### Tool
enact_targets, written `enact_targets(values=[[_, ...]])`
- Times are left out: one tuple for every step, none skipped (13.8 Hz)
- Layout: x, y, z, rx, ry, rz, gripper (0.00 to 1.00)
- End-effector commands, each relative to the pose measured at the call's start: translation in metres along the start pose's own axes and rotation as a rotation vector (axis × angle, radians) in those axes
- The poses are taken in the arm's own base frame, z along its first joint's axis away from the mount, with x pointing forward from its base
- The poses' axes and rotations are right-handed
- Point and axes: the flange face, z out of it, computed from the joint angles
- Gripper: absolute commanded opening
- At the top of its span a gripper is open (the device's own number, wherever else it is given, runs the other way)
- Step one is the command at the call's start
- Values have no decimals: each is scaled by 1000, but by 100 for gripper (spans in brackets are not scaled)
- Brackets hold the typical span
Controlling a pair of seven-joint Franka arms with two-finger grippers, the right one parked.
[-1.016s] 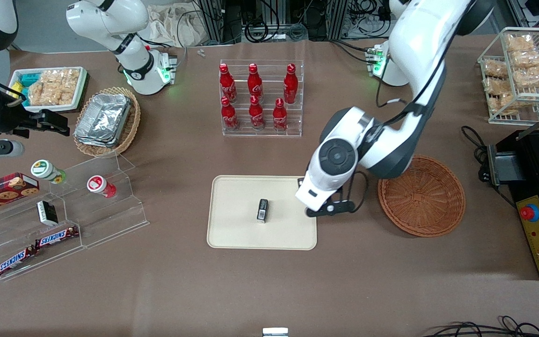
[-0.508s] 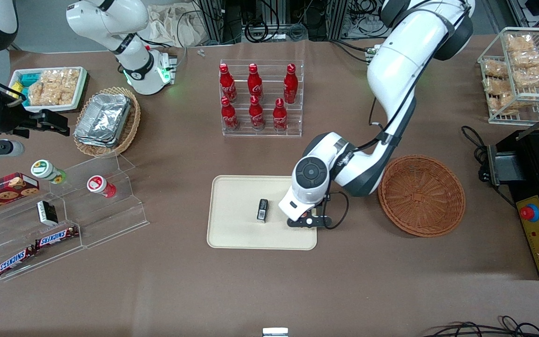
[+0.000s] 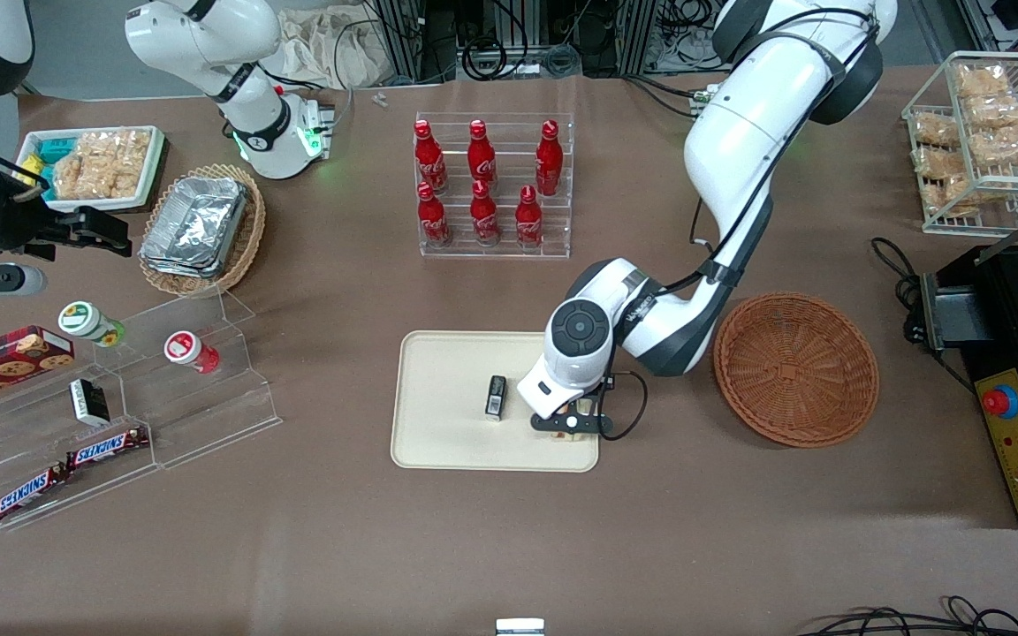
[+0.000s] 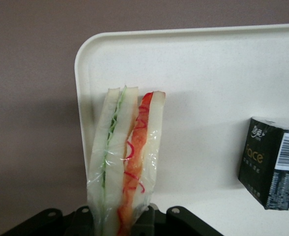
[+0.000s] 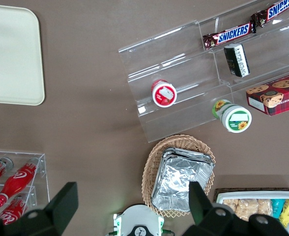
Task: Place sandwich from basket to tray
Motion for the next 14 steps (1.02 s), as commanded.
enact_targets(values=[[8, 2, 1, 0, 28, 11, 0], [10, 1, 2, -2, 28, 4, 8], [10, 1, 2, -1, 29, 2, 30], [9, 0, 3, 1, 28, 5, 49], [10, -1, 4, 2, 27, 5, 77], [9, 1, 2, -1, 29, 4, 99], [10, 0, 0, -2, 31, -1, 99], [11, -1, -2, -4, 33, -4, 99], [12, -1, -3, -8, 34, -6, 99], [12, 0, -4, -9, 36, -6, 99], [13, -1, -12, -13, 40, -10, 99], [14, -1, -20, -17, 49, -12, 99], [13, -3, -26, -17, 51, -15, 99], [15, -8, -39, -17, 57, -24, 99]])
